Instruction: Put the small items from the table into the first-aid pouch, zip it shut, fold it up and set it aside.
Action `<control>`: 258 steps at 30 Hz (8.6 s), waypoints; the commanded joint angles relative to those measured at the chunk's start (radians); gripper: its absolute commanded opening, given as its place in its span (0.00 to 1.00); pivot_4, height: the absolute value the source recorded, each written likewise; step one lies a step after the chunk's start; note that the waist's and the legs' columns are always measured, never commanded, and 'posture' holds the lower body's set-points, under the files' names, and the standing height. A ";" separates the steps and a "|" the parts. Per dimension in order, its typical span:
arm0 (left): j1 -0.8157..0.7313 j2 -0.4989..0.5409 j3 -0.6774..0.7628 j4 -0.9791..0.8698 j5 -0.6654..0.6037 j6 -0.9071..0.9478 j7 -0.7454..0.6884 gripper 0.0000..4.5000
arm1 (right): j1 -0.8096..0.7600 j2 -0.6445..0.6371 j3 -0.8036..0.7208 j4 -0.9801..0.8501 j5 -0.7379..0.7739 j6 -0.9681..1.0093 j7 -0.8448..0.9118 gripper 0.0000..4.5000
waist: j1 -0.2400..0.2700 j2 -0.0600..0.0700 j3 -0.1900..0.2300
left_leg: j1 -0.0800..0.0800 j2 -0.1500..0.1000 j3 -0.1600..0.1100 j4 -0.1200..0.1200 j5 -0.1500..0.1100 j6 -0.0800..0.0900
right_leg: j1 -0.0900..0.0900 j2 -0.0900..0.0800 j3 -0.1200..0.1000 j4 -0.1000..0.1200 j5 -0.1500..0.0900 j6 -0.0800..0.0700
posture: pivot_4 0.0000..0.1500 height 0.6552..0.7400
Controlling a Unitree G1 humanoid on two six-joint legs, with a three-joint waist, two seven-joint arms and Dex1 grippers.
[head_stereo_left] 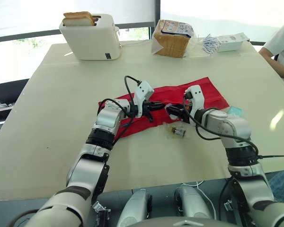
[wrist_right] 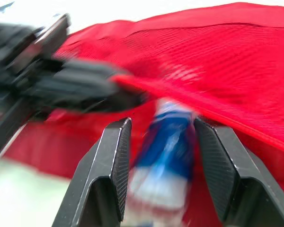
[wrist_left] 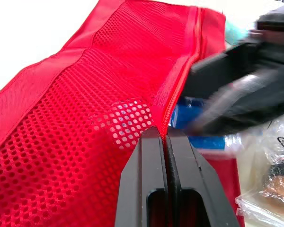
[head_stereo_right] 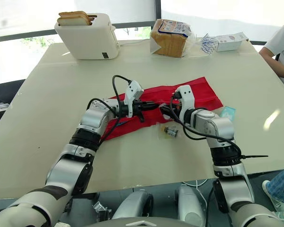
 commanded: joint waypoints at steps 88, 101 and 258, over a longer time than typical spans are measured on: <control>-0.086 0.099 -0.053 0.291 0.156 -0.528 -0.084 0.00 | 1.079 -0.502 -1.124 -0.720 0.256 -0.276 0.528 0.98 | 0.063 0.001 0.002 | 0.004 -0.001 -0.001 0.003 -0.002 0.003 | 0.009 0.000 -0.002 -0.006 0.001 0.001 | 1.00 1.00; -0.080 0.054 -0.057 0.227 0.146 -0.467 -0.089 0.00 | 0.924 -0.683 -0.653 -0.661 0.102 -0.222 0.339 0.98 | 0.063 0.000 0.002 | 0.004 -0.001 -0.001 0.004 -0.001 0.002 | 0.010 0.000 -0.002 -0.006 0.001 0.001 | 1.00 1.00; -0.052 0.018 -0.032 0.126 0.098 -0.357 -0.104 0.00 | 0.270 -0.282 0.045 -0.568 -0.082 0.170 0.076 0.23 | 0.039 0.001 0.003 | 0.001 0.000 -0.005 0.003 0.000 0.001 | 0.007 0.001 -0.005 -0.011 0.004 0.000 | 1.00 1.00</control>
